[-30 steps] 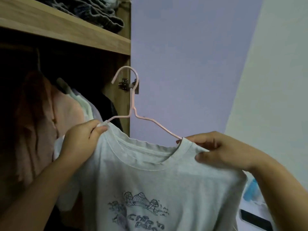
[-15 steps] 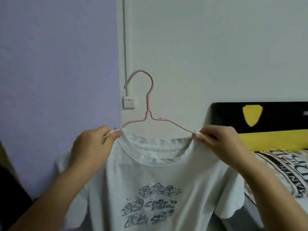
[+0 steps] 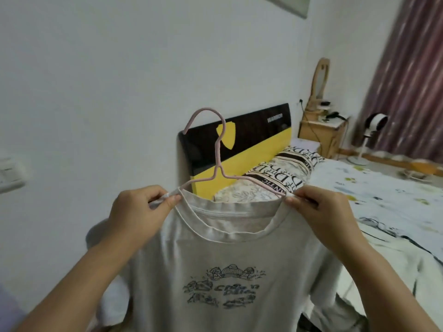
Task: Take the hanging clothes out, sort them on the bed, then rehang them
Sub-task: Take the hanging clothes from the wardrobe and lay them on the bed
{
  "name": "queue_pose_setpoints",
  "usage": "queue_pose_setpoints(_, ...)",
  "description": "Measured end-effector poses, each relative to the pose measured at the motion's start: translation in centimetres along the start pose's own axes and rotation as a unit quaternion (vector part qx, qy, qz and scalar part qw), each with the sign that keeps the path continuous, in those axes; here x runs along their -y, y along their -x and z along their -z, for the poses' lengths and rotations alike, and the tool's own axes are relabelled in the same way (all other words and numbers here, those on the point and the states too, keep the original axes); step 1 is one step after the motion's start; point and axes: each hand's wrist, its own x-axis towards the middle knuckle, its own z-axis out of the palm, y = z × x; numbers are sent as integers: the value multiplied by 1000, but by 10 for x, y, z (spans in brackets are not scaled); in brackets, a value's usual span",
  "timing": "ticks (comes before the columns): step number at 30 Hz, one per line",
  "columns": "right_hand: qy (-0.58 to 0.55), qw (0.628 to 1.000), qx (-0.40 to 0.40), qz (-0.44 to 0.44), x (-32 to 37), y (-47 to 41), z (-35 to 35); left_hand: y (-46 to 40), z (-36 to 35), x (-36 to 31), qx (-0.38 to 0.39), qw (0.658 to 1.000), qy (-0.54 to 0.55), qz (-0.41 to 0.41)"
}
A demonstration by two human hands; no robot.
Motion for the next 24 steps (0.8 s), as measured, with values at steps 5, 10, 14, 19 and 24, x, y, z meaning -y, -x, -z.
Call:
queue_pose_setpoints(5,56,994,-41,-87,-38,28,35,-15,-60,-27,77,995,59,-35)
queue_pose_setpoints(10,99,982,-67,-143,-71,52,76,-20,-122,-65,135,983,103,-69)
queue_pose_setpoints(14,118,971,-92,-188,-104,64,110,-22,-175,-98,165,974,127,-93)
queue_pose_setpoints(19,145,955,-113,-233,-153,73,151,-25,-242,-146,215,958,158,-104)
queue_pose_setpoints(24,156,944,-122,-266,-201,72,189,-27,-303,-189,240,948,173,-121)
